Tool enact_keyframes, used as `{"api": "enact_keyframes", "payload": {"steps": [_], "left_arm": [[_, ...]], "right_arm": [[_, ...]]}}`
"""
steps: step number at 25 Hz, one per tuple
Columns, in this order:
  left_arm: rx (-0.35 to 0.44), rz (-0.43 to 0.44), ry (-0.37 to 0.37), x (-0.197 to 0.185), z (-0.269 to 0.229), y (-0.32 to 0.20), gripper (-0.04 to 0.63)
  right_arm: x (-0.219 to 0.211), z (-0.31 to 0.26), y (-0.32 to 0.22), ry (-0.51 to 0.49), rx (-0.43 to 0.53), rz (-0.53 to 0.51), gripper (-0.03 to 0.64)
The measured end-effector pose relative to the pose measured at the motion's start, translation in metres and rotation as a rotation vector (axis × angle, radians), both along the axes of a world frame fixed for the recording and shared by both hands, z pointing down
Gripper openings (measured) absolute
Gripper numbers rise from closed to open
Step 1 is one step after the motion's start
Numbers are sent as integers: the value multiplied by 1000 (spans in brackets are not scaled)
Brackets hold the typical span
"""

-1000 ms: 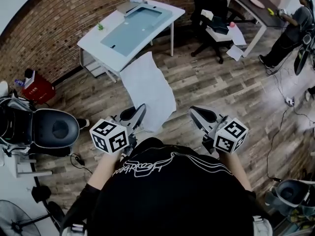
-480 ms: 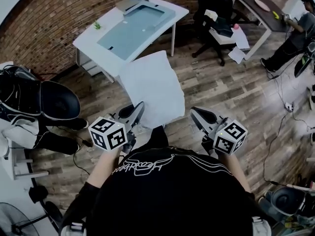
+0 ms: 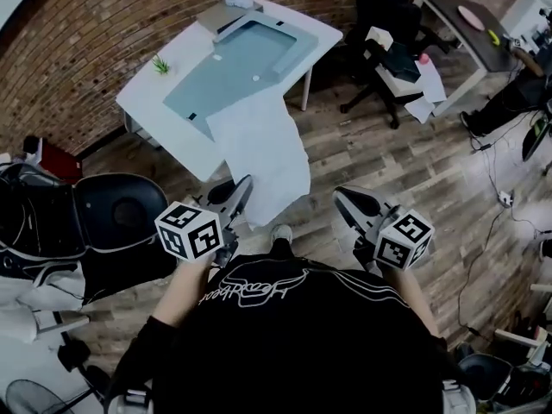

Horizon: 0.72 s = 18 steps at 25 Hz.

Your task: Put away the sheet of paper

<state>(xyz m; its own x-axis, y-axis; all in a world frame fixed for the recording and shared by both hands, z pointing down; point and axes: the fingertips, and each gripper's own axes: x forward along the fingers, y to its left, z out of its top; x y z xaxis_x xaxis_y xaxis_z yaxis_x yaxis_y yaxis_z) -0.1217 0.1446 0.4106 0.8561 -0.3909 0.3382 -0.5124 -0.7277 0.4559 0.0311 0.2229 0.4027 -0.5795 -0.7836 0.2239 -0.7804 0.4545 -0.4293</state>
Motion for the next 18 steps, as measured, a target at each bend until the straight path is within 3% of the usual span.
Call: {"api": "enact_keyframes", "payload": {"steps": [9, 18], "left_arm": [[-8, -44, 29, -14, 6, -113, 31], [-17, -131, 54, -39, 12, -178, 31]], "right_arm": [[-8, -12, -112, 35, 15, -14, 0], [-18, -13, -155, 75, 20, -36, 0]]}}
